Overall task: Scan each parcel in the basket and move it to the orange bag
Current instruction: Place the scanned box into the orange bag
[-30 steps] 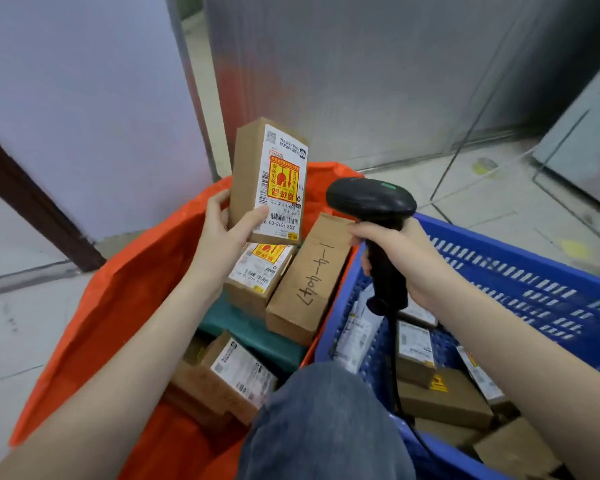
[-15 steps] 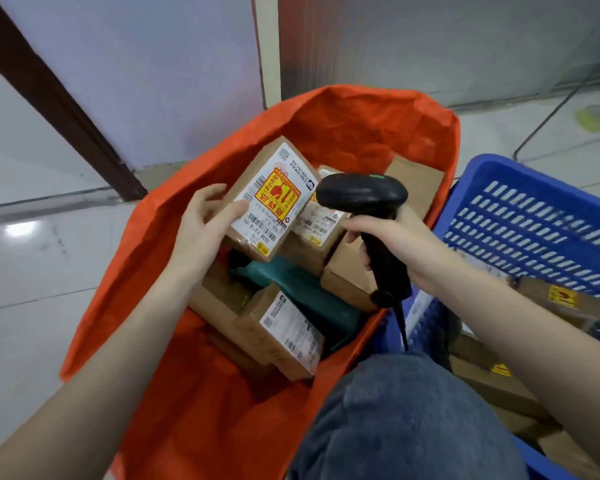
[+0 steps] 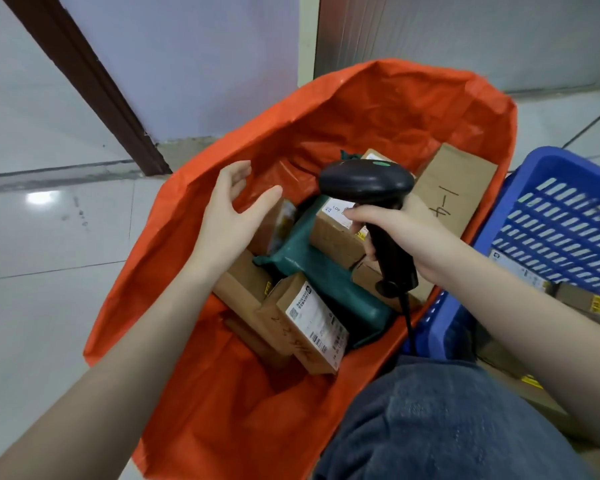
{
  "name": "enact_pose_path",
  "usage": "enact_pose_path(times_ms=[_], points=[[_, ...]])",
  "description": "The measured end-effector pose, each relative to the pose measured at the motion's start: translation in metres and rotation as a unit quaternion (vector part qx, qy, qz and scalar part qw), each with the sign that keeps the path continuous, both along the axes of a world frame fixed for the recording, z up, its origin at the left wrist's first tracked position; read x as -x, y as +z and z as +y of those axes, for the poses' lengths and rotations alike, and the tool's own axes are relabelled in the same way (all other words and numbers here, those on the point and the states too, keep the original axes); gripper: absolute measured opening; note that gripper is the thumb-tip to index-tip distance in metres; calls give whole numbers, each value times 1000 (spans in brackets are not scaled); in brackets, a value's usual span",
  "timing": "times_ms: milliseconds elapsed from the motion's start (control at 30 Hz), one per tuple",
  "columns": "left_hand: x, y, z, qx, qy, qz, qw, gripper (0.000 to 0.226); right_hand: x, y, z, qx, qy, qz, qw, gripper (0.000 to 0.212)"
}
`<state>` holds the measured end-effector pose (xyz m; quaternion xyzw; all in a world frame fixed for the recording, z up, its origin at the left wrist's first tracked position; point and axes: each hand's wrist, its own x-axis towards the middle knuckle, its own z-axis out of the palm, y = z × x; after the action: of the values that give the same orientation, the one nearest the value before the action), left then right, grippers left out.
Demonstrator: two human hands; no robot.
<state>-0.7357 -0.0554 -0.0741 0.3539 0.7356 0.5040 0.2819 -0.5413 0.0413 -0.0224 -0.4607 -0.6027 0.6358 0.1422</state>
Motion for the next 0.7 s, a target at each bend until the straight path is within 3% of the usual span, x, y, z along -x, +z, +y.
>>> enact_pose_path(times_ms=[167, 333, 533, 700], points=[[-27, 36, 18, -37, -39, 0, 999, 53, -29, 21, 2, -19, -37, 44, 998, 5], [-85, 85, 40, -70, -109, 10, 992, 66, -85, 61, 0, -40, -67, 72, 994, 13], [-185, 131, 72, -103, -200, 44, 973, 53, -188, 103, 0, -77, -155, 94, 980, 15], [-285, 145, 95, -114, -280, 33, 952, 60, -292, 121, -8, -98, -235, 91, 963, 10]])
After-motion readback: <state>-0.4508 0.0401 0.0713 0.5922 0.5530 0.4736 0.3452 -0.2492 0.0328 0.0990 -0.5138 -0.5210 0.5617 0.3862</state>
